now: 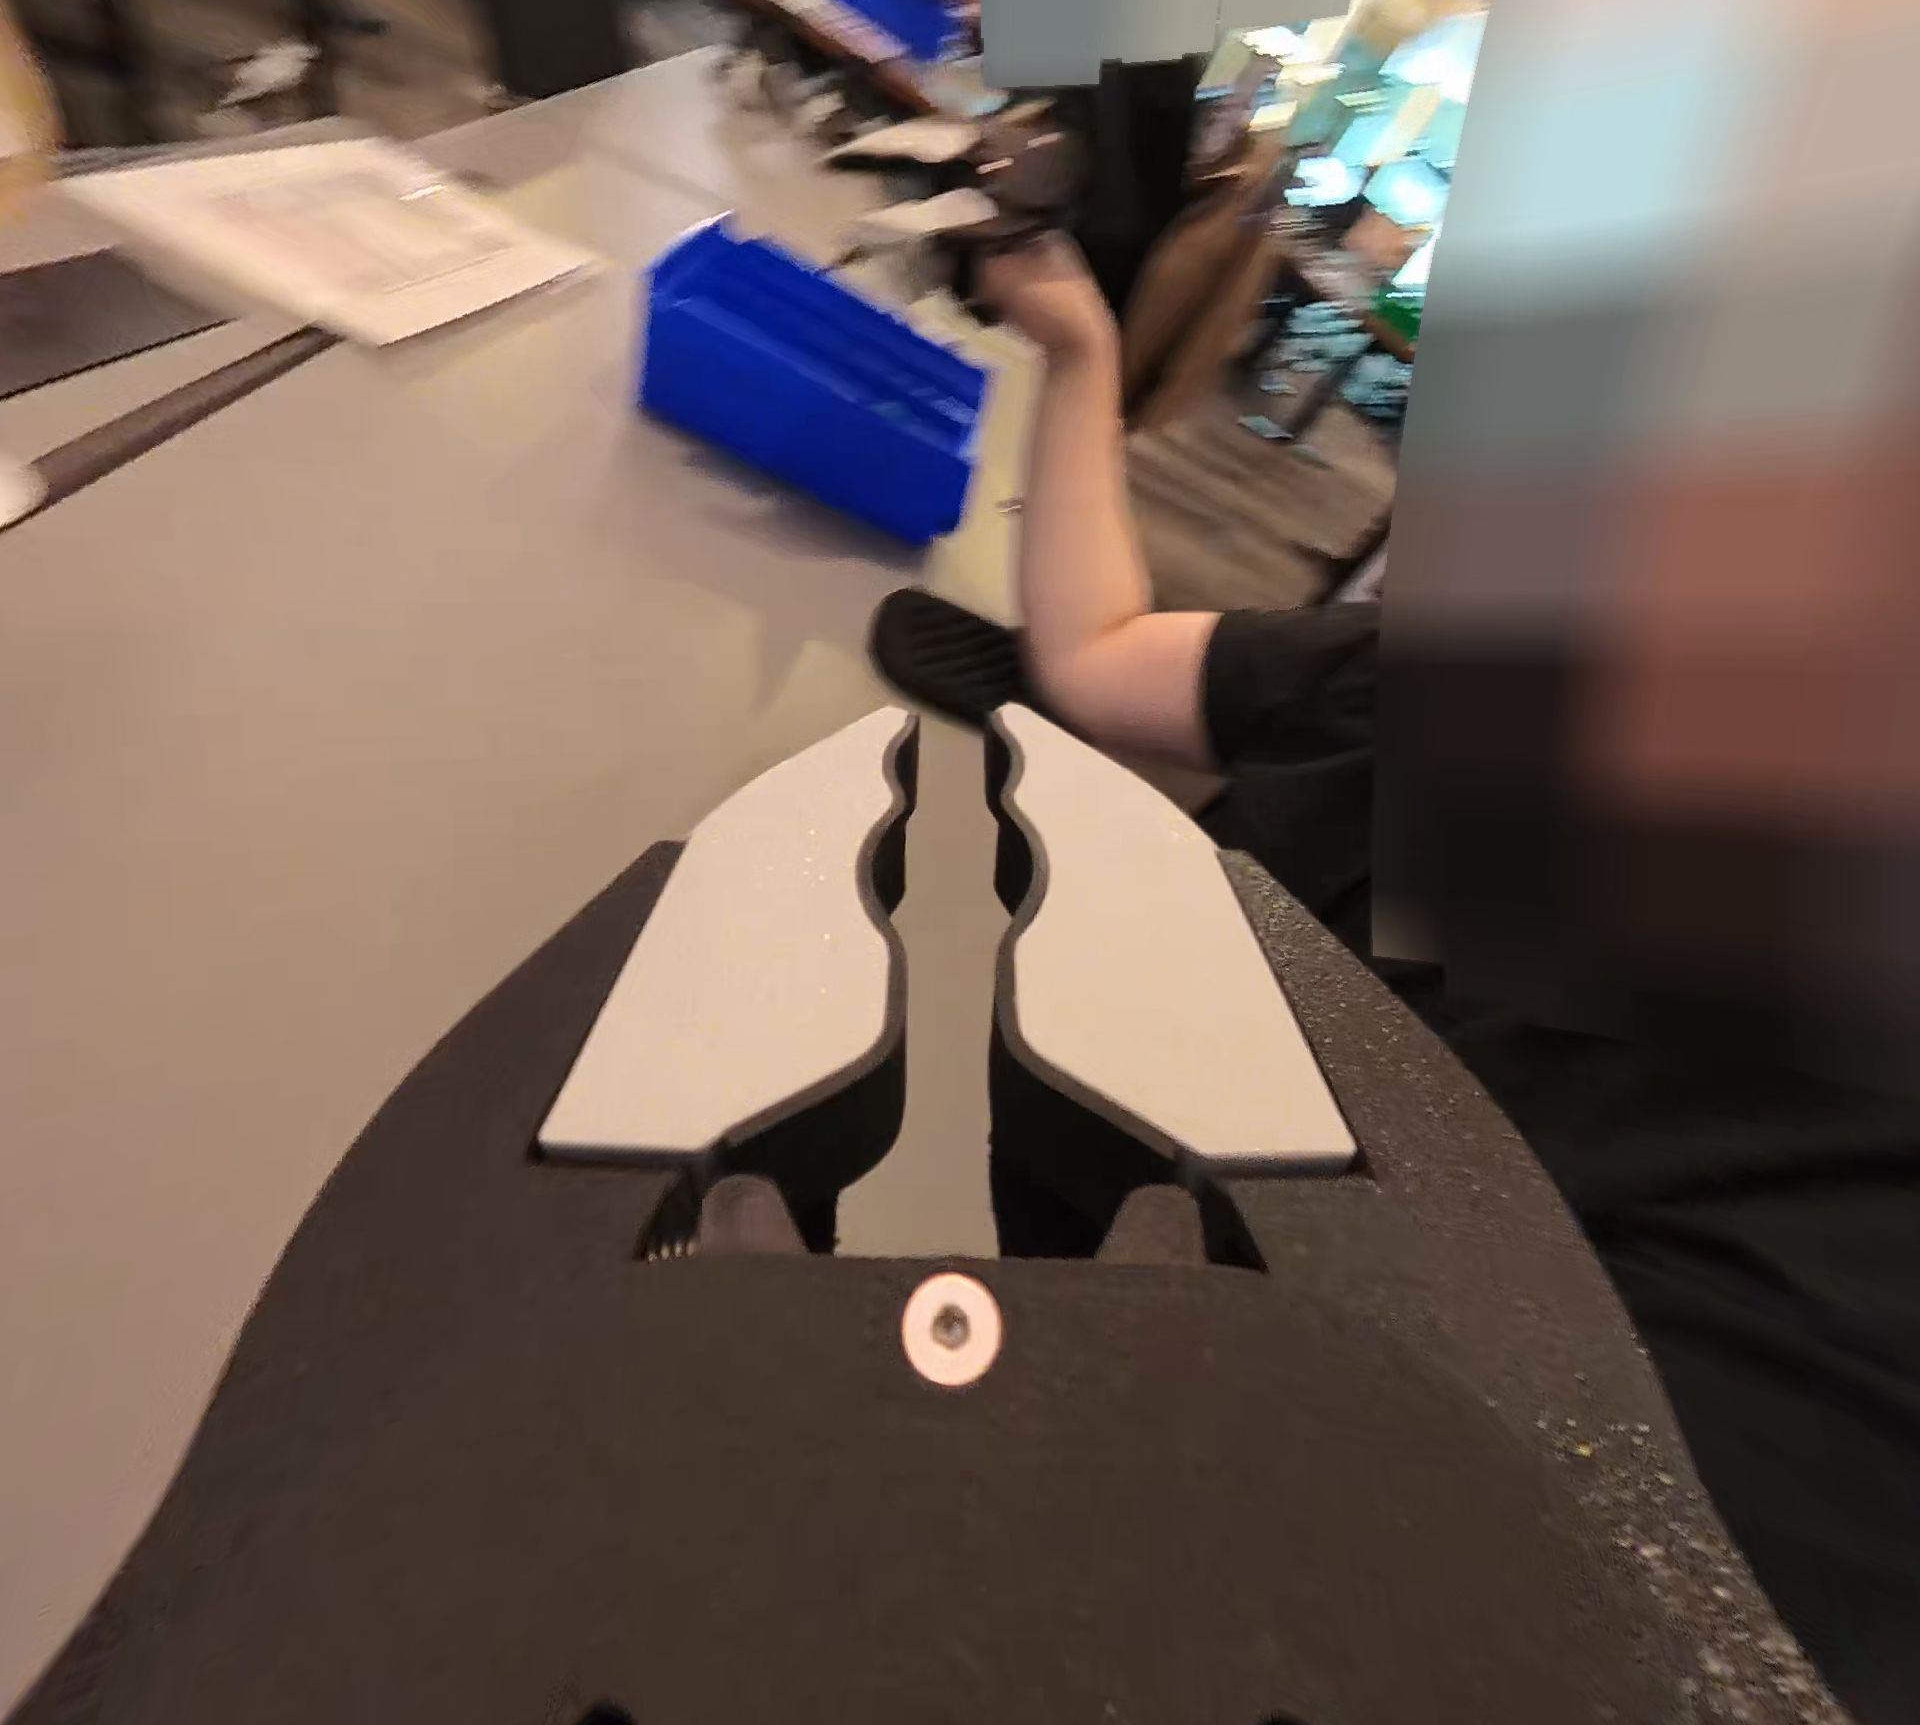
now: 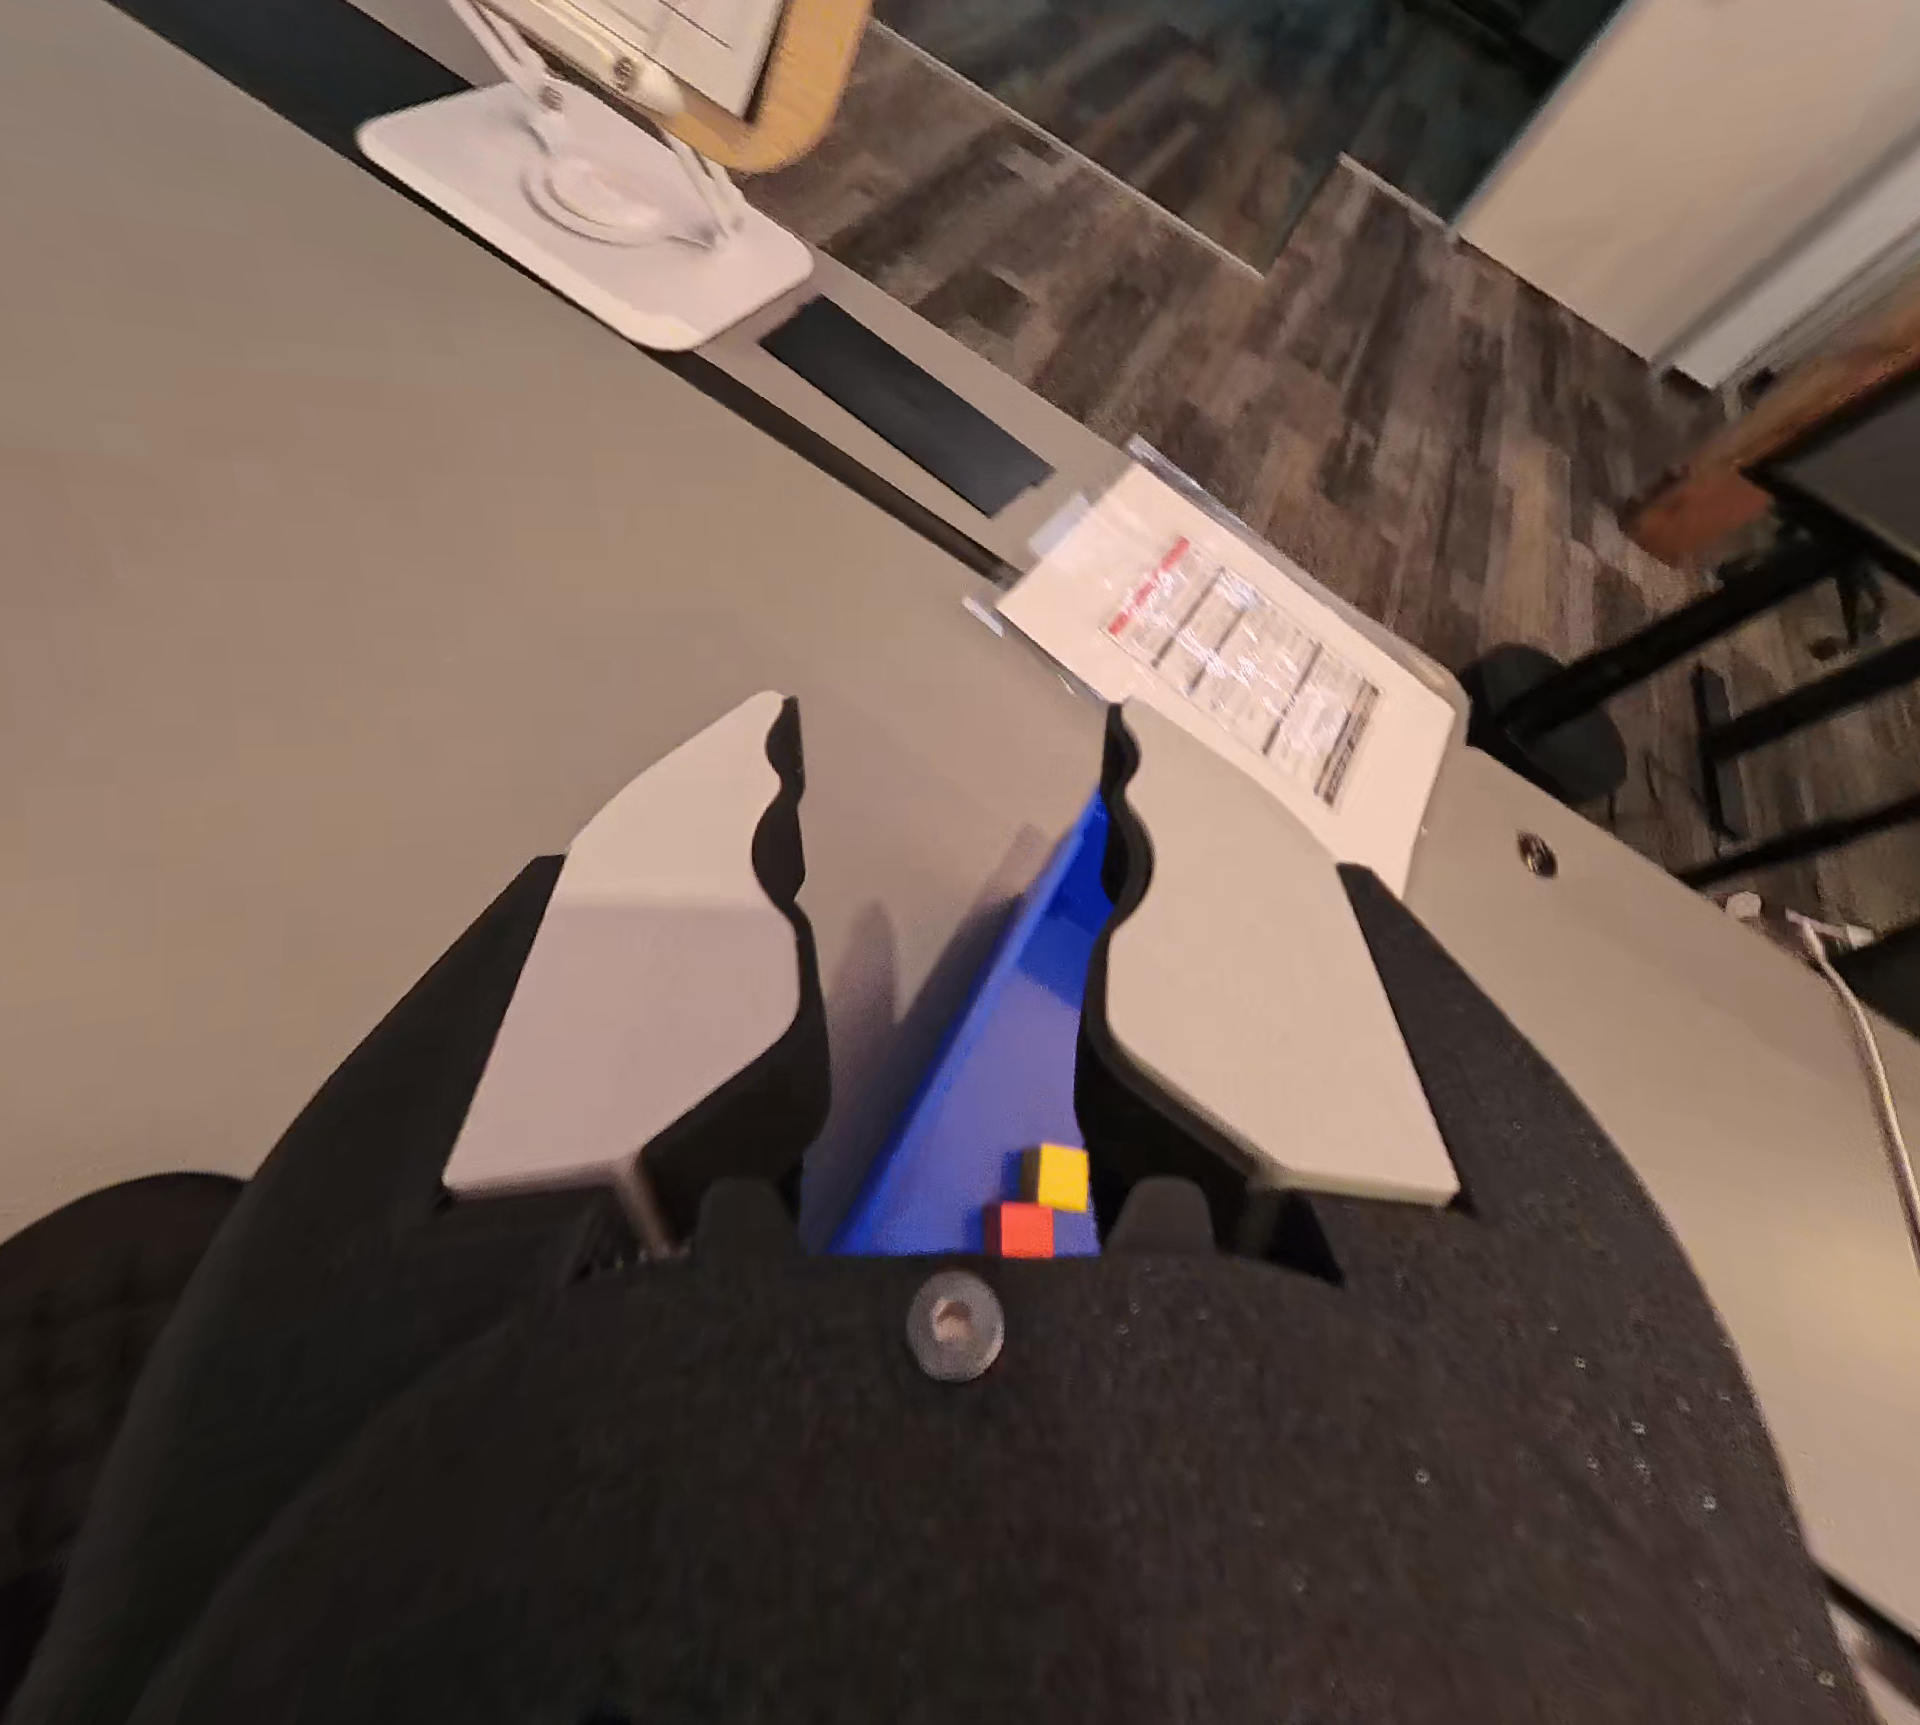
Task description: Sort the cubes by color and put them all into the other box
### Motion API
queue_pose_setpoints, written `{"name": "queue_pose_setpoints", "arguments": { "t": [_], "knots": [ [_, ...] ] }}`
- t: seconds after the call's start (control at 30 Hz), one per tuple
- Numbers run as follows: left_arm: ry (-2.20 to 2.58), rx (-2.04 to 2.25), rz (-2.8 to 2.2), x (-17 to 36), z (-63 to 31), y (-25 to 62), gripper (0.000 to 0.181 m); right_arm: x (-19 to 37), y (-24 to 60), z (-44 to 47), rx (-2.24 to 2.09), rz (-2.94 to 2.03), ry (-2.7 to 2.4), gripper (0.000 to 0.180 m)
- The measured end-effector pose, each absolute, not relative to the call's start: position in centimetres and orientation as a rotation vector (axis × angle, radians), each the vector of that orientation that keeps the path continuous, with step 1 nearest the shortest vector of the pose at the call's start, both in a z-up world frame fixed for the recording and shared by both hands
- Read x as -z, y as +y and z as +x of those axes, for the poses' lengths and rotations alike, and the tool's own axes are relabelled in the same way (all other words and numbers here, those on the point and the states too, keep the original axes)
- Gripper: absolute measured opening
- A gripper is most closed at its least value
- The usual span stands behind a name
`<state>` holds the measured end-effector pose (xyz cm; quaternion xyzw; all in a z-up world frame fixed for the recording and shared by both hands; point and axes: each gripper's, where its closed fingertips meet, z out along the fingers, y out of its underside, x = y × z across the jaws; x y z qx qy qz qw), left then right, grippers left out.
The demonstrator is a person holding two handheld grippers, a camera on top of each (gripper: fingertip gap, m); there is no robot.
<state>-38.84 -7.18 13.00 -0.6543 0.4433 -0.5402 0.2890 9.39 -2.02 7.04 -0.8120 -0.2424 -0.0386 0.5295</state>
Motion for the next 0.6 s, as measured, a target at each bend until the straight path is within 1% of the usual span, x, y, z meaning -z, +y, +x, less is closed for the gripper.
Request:
{"name": "queue_pose_setpoints", "arguments": {
  "t": [0.13, 0.43, 0.53, 0.6],
  "knots": [
    [0.965, 1.054, -2.067, -9.8, -46.1, -4.2, 0.015, -6.6, -0.7, 7.1, 0.101, -1.952, -0.665, 0.054],
    [0.397, 0.507, -2.577, -0.8, -65.1, -0.5, 0.015, -4.1, 1.0, 4.9, 0.149, -2.052, -0.774, 0.054],
    [0.329, 0.41, -2.688, 2.3, -68.3, -0.8, 0.018, -3.2, 1.2, 3.8, 0.104, -2.067, -0.816, 0.054],
    [0.441, 0.254, -2.704, 4.1, -70.1, -0.5, 0.021, -2.5, 1.3, 3.4, 0.096, -2.083, -0.836, 0.054]
  ]
}}
